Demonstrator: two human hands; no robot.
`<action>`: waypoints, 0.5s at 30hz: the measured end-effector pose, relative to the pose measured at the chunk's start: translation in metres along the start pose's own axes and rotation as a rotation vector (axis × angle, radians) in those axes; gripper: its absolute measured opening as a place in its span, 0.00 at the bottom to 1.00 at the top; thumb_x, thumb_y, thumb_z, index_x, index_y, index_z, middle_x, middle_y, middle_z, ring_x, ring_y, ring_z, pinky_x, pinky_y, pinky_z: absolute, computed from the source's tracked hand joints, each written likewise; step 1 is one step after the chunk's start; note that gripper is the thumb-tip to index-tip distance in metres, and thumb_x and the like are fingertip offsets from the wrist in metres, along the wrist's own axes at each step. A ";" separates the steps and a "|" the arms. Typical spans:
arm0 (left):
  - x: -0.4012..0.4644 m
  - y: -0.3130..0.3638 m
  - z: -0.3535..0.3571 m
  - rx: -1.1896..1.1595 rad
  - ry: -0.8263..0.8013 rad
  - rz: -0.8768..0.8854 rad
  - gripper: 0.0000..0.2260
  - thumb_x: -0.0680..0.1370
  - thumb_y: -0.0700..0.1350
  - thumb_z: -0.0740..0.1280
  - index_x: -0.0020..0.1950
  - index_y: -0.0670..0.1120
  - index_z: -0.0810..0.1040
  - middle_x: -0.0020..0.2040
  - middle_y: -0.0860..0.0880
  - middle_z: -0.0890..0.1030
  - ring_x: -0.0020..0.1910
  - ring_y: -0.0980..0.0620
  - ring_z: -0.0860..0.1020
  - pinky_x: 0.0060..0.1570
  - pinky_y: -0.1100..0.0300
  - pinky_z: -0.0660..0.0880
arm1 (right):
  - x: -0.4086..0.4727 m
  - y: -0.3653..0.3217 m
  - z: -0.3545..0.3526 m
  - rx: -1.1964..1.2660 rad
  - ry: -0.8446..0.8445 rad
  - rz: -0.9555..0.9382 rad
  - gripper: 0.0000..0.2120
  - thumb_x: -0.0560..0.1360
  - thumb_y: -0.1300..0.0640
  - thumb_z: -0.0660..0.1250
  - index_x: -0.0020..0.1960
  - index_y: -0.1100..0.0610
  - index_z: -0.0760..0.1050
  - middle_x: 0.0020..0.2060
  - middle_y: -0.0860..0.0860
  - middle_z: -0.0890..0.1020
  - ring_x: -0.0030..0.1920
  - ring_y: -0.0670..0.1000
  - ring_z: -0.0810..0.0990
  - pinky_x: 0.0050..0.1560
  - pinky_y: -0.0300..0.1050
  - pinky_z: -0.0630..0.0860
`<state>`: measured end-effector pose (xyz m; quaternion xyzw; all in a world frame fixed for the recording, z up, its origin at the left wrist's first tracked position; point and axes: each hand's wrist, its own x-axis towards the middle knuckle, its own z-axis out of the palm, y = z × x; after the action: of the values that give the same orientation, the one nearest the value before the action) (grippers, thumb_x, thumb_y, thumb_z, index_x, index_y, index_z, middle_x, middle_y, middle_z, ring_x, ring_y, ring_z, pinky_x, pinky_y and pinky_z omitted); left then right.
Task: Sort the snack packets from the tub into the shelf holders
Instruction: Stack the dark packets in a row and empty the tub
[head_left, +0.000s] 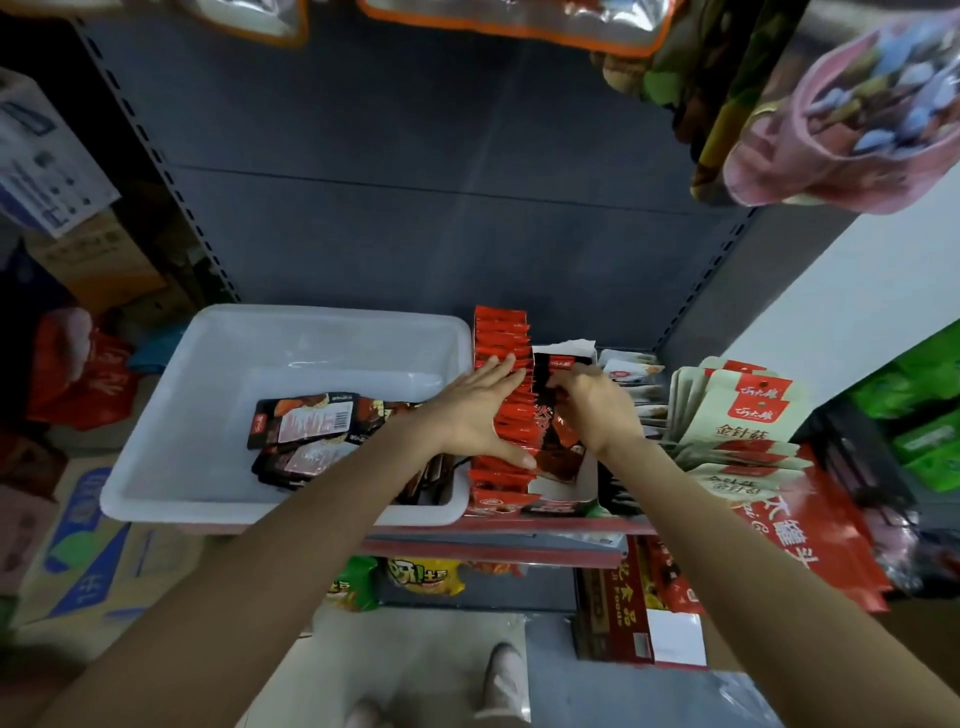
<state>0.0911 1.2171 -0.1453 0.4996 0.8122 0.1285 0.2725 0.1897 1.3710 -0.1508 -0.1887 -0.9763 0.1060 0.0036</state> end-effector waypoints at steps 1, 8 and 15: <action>-0.003 -0.002 0.001 -0.105 0.055 0.012 0.47 0.69 0.63 0.69 0.78 0.51 0.45 0.77 0.55 0.38 0.76 0.57 0.40 0.75 0.55 0.46 | 0.000 -0.001 -0.001 0.044 0.024 0.008 0.17 0.74 0.64 0.65 0.61 0.55 0.76 0.56 0.55 0.78 0.56 0.58 0.77 0.49 0.52 0.77; -0.041 -0.075 0.018 -0.312 0.603 -0.253 0.15 0.78 0.38 0.64 0.64 0.40 0.74 0.66 0.44 0.73 0.66 0.47 0.71 0.66 0.60 0.64 | 0.008 -0.065 -0.019 0.344 0.243 -0.135 0.13 0.75 0.64 0.64 0.59 0.58 0.77 0.54 0.54 0.78 0.56 0.54 0.75 0.57 0.46 0.71; -0.082 -0.173 0.035 -0.264 0.418 -0.561 0.25 0.76 0.44 0.69 0.71 0.42 0.67 0.68 0.43 0.71 0.66 0.44 0.71 0.65 0.54 0.68 | 0.035 -0.172 0.037 0.240 -0.184 -0.261 0.20 0.77 0.57 0.62 0.68 0.58 0.68 0.63 0.56 0.72 0.64 0.55 0.70 0.61 0.51 0.71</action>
<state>0.0120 1.0619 -0.2314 0.1812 0.9320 0.2519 0.1873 0.0926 1.2206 -0.1519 -0.0482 -0.9690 0.2371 -0.0495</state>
